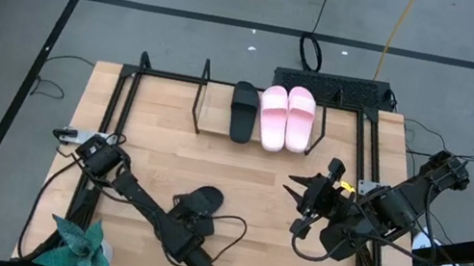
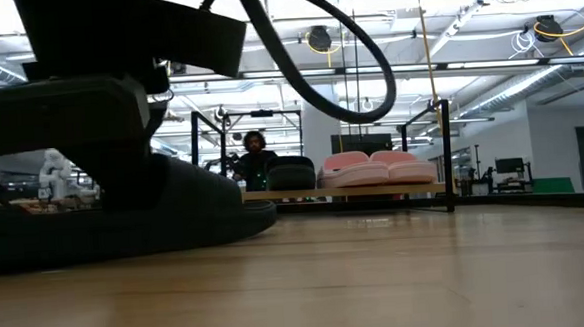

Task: Pick and place slides into the shelf
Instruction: Put the black slide on the shelf

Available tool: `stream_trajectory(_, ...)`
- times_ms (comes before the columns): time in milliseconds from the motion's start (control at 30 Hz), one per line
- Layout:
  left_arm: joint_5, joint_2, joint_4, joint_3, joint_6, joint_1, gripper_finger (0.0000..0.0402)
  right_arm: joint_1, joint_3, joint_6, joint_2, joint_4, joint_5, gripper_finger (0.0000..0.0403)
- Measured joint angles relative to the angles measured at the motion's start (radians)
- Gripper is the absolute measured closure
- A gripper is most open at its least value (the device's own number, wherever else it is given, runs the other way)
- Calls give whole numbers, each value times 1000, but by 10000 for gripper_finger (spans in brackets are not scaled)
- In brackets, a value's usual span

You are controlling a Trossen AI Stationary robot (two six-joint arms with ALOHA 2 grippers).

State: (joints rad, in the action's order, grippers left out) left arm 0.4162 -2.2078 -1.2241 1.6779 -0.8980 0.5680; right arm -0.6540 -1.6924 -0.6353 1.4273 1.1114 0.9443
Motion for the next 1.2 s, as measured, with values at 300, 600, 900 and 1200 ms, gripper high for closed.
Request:
stream_trajectory(300, 46, 0, -8, 0, 126, -9, 381, 0, 0, 19, 0, 0, 1, 305)
stream_trajectory(600, 41, 0, -171, 57, 135, 30, 331, 0, 0, 19, 0, 10, -1, 305)
stream_trajectory(900, 104, 0, -192, 133, 164, 102, 265, 0, 0, -5, 0, 53, 0, 305)
stream_trajectory(1200, 192, 0, -184, 103, 272, 134, 205, 1, 0, 52, 0, 54, 1, 305)
